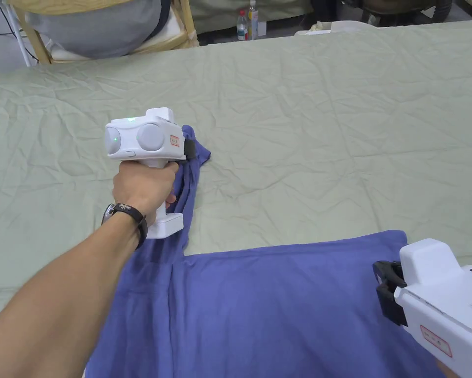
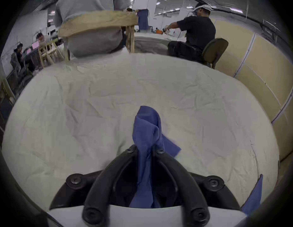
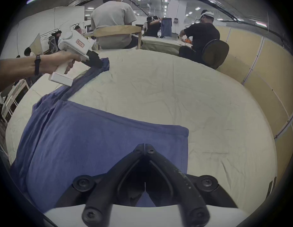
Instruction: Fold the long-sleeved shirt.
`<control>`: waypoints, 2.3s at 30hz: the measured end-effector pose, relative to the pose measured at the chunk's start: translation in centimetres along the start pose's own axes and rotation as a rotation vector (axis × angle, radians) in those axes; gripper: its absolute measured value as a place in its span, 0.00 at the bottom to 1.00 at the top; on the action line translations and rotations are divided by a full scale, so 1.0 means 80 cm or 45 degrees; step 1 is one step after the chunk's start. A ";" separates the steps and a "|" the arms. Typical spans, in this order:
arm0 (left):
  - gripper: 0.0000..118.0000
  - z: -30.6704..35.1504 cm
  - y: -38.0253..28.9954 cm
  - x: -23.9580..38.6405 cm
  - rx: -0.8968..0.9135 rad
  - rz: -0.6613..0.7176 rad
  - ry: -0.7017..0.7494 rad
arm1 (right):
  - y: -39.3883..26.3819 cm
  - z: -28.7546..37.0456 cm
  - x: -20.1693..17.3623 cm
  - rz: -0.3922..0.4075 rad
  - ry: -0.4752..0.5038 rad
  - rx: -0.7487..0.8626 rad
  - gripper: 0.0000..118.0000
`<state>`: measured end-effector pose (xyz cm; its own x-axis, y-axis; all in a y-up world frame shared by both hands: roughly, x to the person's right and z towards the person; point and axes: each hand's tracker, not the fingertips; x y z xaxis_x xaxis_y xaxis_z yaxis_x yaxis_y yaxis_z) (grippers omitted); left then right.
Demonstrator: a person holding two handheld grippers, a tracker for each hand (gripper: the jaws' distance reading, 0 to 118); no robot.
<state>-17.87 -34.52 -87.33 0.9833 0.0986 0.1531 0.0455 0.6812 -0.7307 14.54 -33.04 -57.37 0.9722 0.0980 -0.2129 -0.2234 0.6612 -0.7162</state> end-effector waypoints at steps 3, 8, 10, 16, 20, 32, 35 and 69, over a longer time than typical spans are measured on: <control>0.12 0.058 0.000 -0.001 0.104 -0.025 -0.037 | -0.004 0.025 -0.004 -0.012 0.012 0.030 0.01; 0.12 0.195 -0.050 0.001 0.276 -0.069 -0.042 | -0.011 0.076 -0.017 -0.034 0.036 0.094 0.01; 0.12 0.249 -0.087 0.002 0.299 -0.087 -0.030 | -0.018 0.099 -0.024 -0.032 0.040 0.124 0.01; 0.12 0.328 -0.243 0.014 0.185 -0.033 -0.046 | -0.037 0.147 -0.042 -0.062 0.075 0.177 0.01; 0.12 0.289 -0.344 -0.005 -0.037 0.244 -0.043 | -0.052 0.167 -0.053 -0.051 0.078 0.186 0.01; 0.67 0.315 -0.347 -0.014 -0.073 0.262 -0.099 | -0.064 0.202 -0.049 -0.056 0.074 0.195 0.01; 0.67 0.377 -0.348 0.001 0.019 0.243 -0.114 | -0.064 0.210 -0.049 -0.035 0.073 0.210 0.01; 0.68 0.348 -0.203 -0.102 -0.166 0.110 0.039 | -0.090 0.179 -0.028 -0.066 0.049 0.102 0.01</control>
<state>-31.51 -26.19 -58.24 0.9894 0.1289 0.0673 -0.0186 0.5709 -0.8208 14.97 -27.40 -42.24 0.9785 0.0339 -0.2033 -0.1647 0.7222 -0.6718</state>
